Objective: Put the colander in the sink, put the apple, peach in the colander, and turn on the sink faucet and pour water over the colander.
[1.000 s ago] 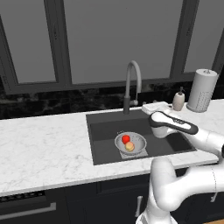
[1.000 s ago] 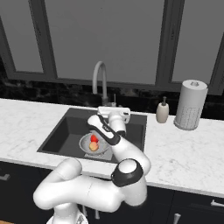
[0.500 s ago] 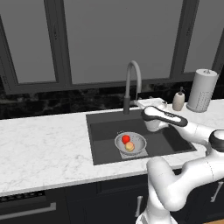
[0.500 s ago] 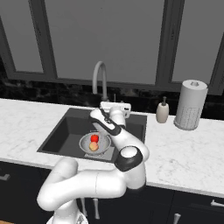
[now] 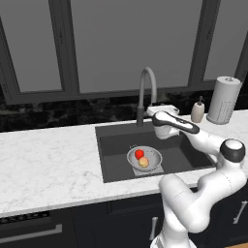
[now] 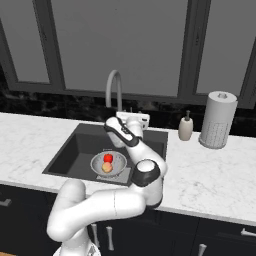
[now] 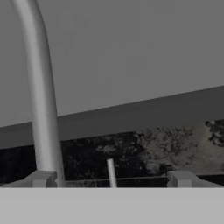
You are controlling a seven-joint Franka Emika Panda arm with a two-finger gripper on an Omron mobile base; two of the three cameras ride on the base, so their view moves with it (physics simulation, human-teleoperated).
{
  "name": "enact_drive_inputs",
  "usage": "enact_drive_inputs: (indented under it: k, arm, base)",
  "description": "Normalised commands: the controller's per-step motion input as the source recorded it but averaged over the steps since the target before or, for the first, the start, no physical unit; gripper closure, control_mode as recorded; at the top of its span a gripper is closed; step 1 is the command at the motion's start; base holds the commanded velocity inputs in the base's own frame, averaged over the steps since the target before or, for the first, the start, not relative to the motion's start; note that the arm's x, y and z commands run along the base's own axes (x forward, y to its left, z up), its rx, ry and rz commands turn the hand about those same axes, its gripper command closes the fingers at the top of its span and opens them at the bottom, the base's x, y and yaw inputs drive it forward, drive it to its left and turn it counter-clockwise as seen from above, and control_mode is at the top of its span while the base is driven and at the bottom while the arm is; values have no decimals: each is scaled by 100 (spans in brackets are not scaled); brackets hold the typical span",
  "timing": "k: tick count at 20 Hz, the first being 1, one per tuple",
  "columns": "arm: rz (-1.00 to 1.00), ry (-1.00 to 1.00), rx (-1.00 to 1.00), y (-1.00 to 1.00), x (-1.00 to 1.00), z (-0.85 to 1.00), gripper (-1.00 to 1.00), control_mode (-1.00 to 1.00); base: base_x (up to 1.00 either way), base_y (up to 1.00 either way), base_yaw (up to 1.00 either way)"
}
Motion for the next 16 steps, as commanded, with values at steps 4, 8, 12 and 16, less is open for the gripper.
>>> enact_drive_inputs:
  k: [4,8,12,16]
  arm:
    - [0,1,0,0,35,-27,-100,-100]
    - [0,1,0,-2,19,-39,-100,-100]
    - [0,0,0,-6,17,-37,-100,-100]
    - [0,0,1,-14,31,-8,-100,-100]
  base:
    - [0,0,0]
    - [0,0,0]
    - [0,0,0]
    - [0,0,0]
